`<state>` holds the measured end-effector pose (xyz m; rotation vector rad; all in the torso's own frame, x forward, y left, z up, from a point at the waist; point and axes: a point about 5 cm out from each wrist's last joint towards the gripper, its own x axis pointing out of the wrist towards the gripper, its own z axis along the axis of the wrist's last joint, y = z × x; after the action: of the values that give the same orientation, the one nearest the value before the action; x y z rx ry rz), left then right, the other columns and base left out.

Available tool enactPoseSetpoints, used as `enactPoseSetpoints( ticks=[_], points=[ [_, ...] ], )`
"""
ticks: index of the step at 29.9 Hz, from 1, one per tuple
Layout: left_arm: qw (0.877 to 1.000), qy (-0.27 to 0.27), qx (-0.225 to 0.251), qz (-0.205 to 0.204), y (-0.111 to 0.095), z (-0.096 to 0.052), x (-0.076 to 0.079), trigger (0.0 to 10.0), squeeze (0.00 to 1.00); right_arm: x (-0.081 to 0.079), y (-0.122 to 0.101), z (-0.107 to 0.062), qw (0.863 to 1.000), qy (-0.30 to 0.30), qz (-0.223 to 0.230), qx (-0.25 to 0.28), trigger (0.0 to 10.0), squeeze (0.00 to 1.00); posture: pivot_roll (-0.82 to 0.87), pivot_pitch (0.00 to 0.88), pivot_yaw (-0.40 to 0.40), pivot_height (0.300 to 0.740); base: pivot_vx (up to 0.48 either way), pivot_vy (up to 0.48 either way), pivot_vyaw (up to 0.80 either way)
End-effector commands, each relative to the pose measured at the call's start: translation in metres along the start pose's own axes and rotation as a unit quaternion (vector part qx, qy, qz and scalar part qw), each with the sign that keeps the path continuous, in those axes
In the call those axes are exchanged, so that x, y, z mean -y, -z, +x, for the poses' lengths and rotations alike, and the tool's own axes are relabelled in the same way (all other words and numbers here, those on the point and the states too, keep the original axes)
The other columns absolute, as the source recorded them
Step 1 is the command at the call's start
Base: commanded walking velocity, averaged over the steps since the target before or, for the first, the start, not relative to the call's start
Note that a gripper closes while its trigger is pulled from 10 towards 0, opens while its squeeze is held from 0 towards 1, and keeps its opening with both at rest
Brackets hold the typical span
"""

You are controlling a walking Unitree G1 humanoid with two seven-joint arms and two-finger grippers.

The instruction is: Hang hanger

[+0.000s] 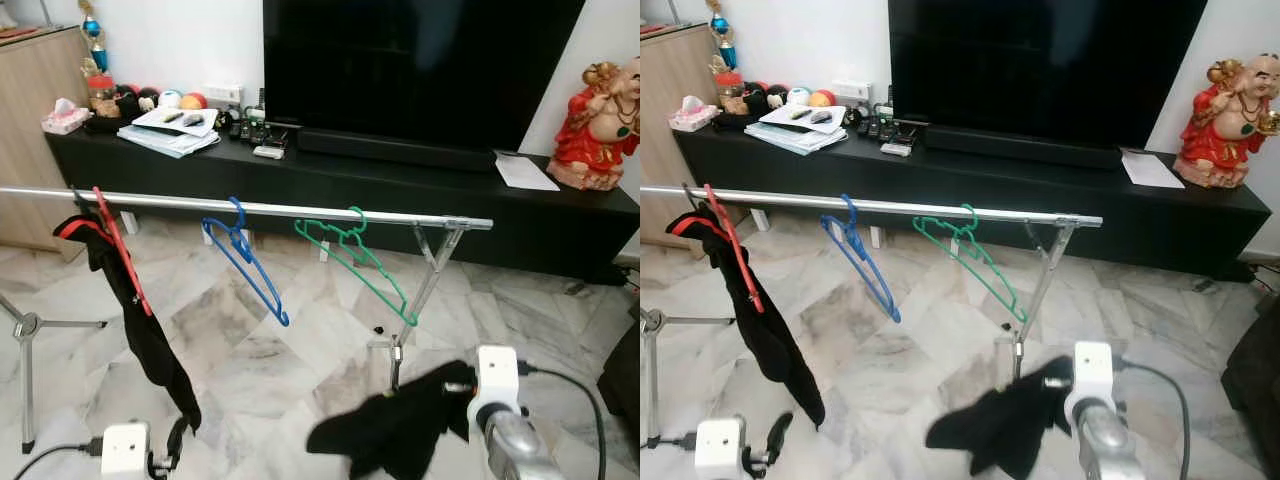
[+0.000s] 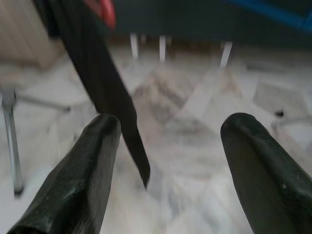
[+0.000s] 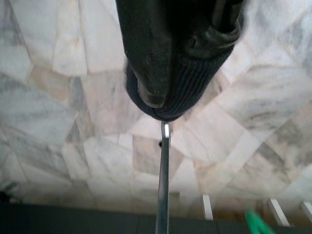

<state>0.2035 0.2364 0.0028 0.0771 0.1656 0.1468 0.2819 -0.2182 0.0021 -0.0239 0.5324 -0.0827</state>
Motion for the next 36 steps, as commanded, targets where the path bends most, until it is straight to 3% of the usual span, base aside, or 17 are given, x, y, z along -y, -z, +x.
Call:
enactPoseSetpoints(
  ticks=[1,8,10,21,25,28,36],
  points=[
    [1.0,-0.001,0.019,0.009,-0.009,-0.001,0.003,10.0,0.0,0.007,0.001,-0.001,1.0,0.02,0.015,0.014,10.0,0.0,0.13,0.0,-0.072,0.74,0.0,0.0,0.0],
    [0.999,-0.003,0.037,0.009,-0.02,0.0,0.006,10.0,0.0,0.007,-0.008,0.001,0.998,0.03,0.015,0.044,10.0,0.0,0.13,0.0,-0.069,0.74,0.0,0.0,0.0],
    [0.999,-0.001,0.034,0.011,-0.022,0.0,0.007,10.0,0.0,0.007,-0.021,0.003,0.996,0.024,0.003,0.085,10.0,0.0,0.12,0.0,-0.063,0.74,0.0,-0.279,0.0],
    [0.999,0.013,0.031,0.016,-0.028,0.002,0.013,10.0,0.0,-0.005,-0.052,0.005,0.988,-0.016,0.002,0.156,10.0,0.0,0.13,0.0,-0.056,0.74,0.0,-0.305,0.0],
    [0.999,0.021,0.027,0.023,-0.029,0.002,0.013,10.0,0.0,-0.008,-0.057,0.007,0.986,-0.021,0.002,0.164,10.0,0.0,0.14,0.0,-0.055,0.74,0.0,-0.344,0.0],
    [0.998,0.035,0.025,0.055,-0.032,0.001,0.01,10.0,0.0,-0.008,-0.058,0.007,0.986,-0.021,0.006,0.166,10.0,0.0,0.14,0.0,-0.043,0.74,0.0,-0.346,0.0],
    [0.998,0.018,0.02,0.055,-0.035,0.003,0.004,10.0,0.0,-0.006,-0.056,0.007,0.986,-0.021,0.002,0.165,10.0,0.0,0.14,0.0,-0.038,0.74,0.0,-0.342,0.0]
  ],
)
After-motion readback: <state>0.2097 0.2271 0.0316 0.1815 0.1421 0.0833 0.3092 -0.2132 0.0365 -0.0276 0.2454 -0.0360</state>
